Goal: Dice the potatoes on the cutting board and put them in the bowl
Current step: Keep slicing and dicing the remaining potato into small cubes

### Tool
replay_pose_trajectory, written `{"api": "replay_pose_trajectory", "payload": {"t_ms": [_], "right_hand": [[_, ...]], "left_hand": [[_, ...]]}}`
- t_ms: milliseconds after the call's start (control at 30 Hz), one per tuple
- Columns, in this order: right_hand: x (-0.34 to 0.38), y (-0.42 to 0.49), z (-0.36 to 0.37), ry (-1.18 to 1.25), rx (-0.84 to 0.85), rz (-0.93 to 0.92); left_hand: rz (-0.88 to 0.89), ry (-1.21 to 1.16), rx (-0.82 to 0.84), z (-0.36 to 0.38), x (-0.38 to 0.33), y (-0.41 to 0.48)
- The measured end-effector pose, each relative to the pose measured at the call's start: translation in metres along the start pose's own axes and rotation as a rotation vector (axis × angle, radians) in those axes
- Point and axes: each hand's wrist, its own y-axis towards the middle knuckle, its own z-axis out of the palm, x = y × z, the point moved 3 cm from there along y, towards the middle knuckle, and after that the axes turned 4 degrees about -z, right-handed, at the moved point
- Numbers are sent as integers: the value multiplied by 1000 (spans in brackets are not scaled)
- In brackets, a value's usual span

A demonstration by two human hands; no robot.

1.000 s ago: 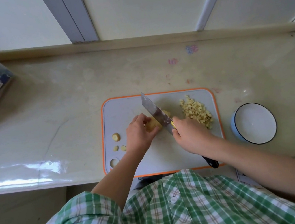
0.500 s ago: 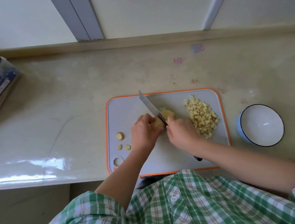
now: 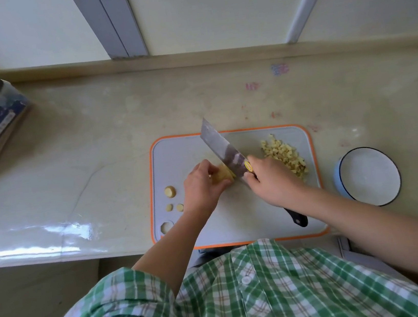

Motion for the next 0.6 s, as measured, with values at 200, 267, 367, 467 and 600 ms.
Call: {"api": "replay_pose_trajectory", "payload": {"t_ms": [200, 267, 367, 467, 600], "right_hand": [[10, -12, -3, -55, 82, -9], [11, -16, -4, -63, 96, 4], [12, -20, -1, -64, 101, 0], [16, -15, 7, -68, 82, 6], [18, -6, 18, -74, 65, -17]], "left_hand": [[6, 14, 2, 1, 0, 0], [2, 12, 4, 1, 0, 0], [-9, 3, 0, 2, 0, 0], [-34, -5, -11, 3, 1, 0], [-45, -16, -14, 3, 2, 1]]}}
